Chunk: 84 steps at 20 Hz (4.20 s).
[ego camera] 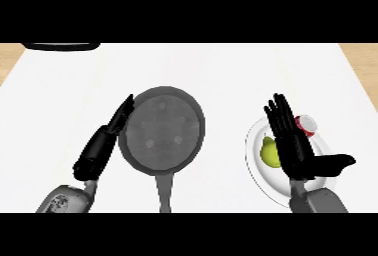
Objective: Pick the can from the plate and place it in the pan
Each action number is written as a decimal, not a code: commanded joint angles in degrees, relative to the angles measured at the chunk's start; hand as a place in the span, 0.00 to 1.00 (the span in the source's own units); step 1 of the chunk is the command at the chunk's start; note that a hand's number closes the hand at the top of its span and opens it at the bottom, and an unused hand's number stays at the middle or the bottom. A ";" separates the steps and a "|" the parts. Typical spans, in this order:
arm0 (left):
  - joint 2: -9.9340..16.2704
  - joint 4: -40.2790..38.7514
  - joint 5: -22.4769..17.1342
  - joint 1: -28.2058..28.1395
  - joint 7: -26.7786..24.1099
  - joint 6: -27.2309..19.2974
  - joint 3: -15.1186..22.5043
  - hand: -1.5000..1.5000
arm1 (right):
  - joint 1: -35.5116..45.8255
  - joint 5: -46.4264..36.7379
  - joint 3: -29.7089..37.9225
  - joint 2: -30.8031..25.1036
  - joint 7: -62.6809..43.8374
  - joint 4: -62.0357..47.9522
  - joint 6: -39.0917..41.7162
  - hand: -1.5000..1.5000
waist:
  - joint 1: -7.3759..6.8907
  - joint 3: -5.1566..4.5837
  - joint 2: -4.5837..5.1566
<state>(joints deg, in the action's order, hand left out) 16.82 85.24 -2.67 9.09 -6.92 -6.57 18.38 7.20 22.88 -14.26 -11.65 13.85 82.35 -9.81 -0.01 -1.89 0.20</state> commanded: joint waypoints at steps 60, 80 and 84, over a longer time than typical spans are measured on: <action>3.81 3.33 3.79 -14.33 10.13 1.83 -13.74 0.50 | 41.11 -34.39 -3.59 -24.94 -25.86 -33.03 69.31 0.00 | -0.35 1.87 -0.20; -2.15 3.01 9.83 -15.14 9.70 1.30 -13.83 0.50 | 32.86 -47.60 -2.19 -19.69 -26.03 -30.32 66.73 0.00 | -0.37 1.89 -0.13; -1.51 7.26 10.52 -13.31 15.52 3.05 -13.88 0.50 | 33.73 -51.09 -2.11 -21.35 -21.60 -32.41 68.86 0.00 | -0.48 1.91 -0.12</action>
<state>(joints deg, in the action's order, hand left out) 15.94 91.46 6.63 -3.83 8.00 -4.20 3.97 41.70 -25.20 -16.25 -31.19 -11.95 50.46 57.33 -0.45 0.01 0.06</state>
